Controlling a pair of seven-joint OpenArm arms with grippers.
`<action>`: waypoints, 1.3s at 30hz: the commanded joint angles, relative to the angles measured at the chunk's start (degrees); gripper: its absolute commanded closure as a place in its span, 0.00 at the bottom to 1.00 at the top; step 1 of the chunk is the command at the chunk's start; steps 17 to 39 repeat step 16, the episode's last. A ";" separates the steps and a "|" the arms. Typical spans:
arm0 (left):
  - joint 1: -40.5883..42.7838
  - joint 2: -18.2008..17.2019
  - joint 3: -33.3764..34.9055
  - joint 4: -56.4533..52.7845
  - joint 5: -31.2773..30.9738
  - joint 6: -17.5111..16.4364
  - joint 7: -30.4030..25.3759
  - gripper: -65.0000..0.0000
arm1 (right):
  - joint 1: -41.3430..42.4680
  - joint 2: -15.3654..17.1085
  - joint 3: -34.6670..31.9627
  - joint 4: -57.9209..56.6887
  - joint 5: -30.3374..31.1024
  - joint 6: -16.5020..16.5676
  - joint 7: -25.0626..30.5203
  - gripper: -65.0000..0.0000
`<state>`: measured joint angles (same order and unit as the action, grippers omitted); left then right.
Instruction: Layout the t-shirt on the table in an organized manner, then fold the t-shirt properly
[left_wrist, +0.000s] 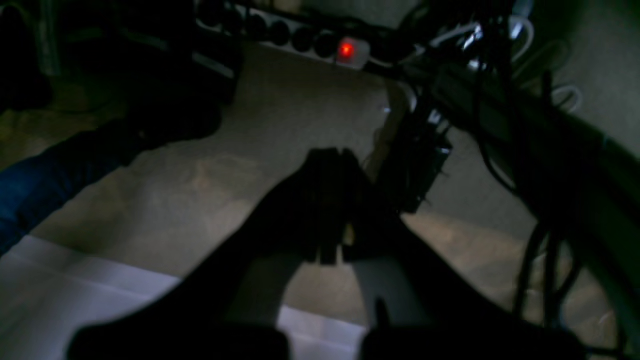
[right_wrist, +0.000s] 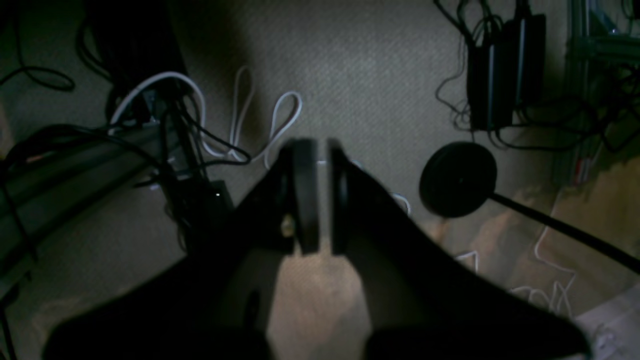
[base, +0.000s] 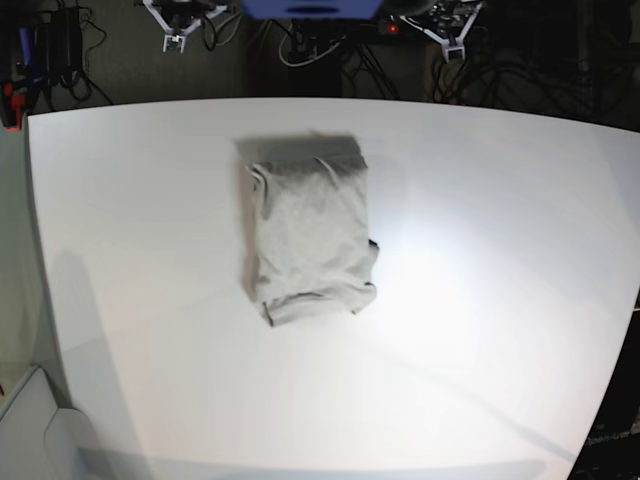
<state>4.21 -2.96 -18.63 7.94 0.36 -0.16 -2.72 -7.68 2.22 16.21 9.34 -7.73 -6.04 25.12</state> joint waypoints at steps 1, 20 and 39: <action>0.23 -0.25 -0.58 0.19 -0.05 0.47 -0.40 1.00 | -0.27 0.29 0.01 0.11 0.03 -0.77 0.77 0.96; 0.23 -0.25 -0.84 0.27 0.39 0.47 -0.40 1.00 | -0.01 1.08 -0.08 0.11 -0.05 -0.77 0.68 0.96; 0.23 -0.25 -0.84 0.27 0.39 0.47 -0.40 1.00 | -0.01 1.08 -0.08 0.11 -0.05 -0.77 0.68 0.96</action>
